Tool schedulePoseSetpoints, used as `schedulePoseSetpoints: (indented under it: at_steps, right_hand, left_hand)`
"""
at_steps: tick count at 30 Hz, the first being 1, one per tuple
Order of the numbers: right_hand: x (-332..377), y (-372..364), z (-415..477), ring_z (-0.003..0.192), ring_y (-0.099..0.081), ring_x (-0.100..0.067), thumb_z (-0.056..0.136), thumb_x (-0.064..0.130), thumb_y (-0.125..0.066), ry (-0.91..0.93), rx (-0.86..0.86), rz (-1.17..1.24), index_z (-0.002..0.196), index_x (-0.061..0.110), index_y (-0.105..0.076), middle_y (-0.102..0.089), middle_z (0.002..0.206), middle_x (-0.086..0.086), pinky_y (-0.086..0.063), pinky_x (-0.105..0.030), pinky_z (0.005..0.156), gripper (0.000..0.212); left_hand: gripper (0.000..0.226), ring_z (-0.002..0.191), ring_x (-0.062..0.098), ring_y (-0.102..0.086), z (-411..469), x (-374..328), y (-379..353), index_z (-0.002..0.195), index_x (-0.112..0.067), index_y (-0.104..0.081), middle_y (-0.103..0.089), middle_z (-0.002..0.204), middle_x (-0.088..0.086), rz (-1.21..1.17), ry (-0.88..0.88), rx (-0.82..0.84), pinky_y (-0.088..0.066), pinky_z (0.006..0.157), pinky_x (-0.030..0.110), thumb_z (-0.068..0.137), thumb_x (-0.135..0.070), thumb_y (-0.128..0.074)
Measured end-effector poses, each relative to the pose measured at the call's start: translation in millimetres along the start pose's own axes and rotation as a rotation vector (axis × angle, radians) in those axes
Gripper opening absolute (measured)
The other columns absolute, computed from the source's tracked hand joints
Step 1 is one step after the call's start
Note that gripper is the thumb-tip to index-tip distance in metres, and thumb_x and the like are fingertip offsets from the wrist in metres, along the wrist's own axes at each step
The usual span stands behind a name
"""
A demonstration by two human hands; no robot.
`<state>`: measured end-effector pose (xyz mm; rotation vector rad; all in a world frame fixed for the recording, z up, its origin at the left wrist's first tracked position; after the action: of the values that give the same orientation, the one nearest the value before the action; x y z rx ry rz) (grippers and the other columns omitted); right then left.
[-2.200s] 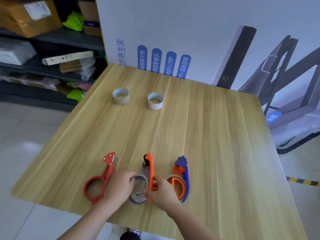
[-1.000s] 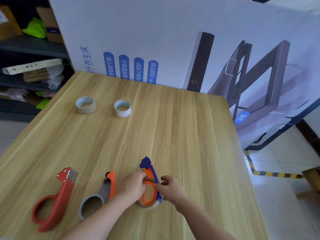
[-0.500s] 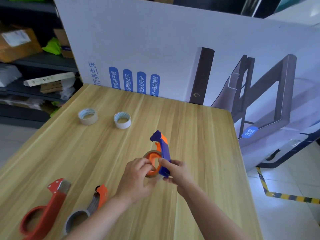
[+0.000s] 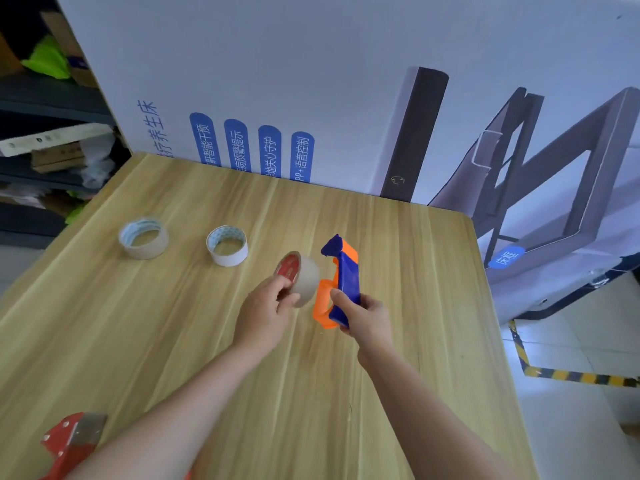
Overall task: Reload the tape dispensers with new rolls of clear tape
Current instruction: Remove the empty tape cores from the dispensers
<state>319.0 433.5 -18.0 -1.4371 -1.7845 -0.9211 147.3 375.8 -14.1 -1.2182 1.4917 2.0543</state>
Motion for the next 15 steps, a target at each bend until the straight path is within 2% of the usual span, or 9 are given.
schedulePoseSetpoints:
  at_steps: [4, 8, 11, 13, 15]
  right_hand:
    - [-9.5, -5.0, 21.2, 0.065, -0.06, -0.014, 0.077, 0.032, -0.077, -0.04, -0.027, -0.023, 0.093, 0.008, -0.068, -0.065, 0.075, -0.001, -0.051, -0.03, 0.068, 0.03]
    - [-21.4, -8.9, 34.7, 0.068, -0.06, -0.015, 0.076, 0.032, -0.078, -0.067, -0.043, -0.03, 0.092, 0.011, -0.067, -0.064, 0.078, -0.003, -0.053, -0.033, 0.071, 0.029]
    - [-27.0, -9.6, 38.0, 0.075, -0.067, -0.015, 0.076, 0.032, -0.08, -0.103, -0.058, -0.012, 0.106, 0.016, -0.06, -0.069, 0.091, -0.003, -0.057, -0.037, 0.082, 0.039]
    - [-29.3, -9.7, 39.0, 0.077, -0.069, -0.014, 0.075, 0.032, -0.08, -0.117, -0.064, -0.006, 0.113, 0.018, -0.056, -0.07, 0.096, -0.005, -0.058, -0.038, 0.084, 0.047]
    - [-29.9, -9.5, 37.7, 0.078, -0.07, -0.014, 0.075, 0.033, -0.08, -0.12, -0.063, -0.01, 0.116, 0.018, -0.055, -0.071, 0.097, -0.005, -0.058, -0.039, 0.085, 0.051]
  left_hand:
    - [0.006, 0.082, 0.022, -0.059, 46.2, 13.0, -16.7, 0.089, -0.011, -0.067, -0.066, 0.089, -0.003, 0.22, -0.065, 0.062, -0.048, 0.074, 0.037, 0.085, -0.015, -0.065]
    - [0.009, 0.089, 0.022, -0.058, 83.6, 20.3, -43.4, 0.082, -0.019, -0.067, -0.067, 0.085, -0.005, 0.467, -0.185, 0.125, -0.036, 0.076, 0.035, 0.085, -0.015, -0.06]
    - [0.015, 0.086, 0.024, -0.06, 97.8, 27.1, -63.3, 0.076, -0.02, -0.067, -0.066, 0.077, -0.001, 0.541, -0.215, 0.195, -0.035, 0.074, 0.033, 0.086, -0.015, -0.056]
    - [0.018, 0.09, 0.024, -0.061, 99.7, 35.3, -76.7, 0.083, -0.021, -0.07, -0.069, 0.082, 0.0, 0.656, -0.237, 0.287, -0.037, 0.078, 0.034, 0.087, -0.016, -0.054]
    - [0.018, 0.094, 0.025, -0.06, 96.5, 40.0, -79.9, 0.09, -0.019, -0.071, -0.07, 0.088, 0.0, 0.652, -0.271, 0.287, -0.039, 0.082, 0.035, 0.085, -0.012, -0.055]
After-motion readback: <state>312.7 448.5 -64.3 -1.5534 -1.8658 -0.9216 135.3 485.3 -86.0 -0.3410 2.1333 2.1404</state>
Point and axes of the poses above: each hand's wrist, its own z-axis towards the middle knuckle, its own y-axis out of the back of the hand, x = y × z, the point moved 5 cm from there along z, towards the middle knuckle
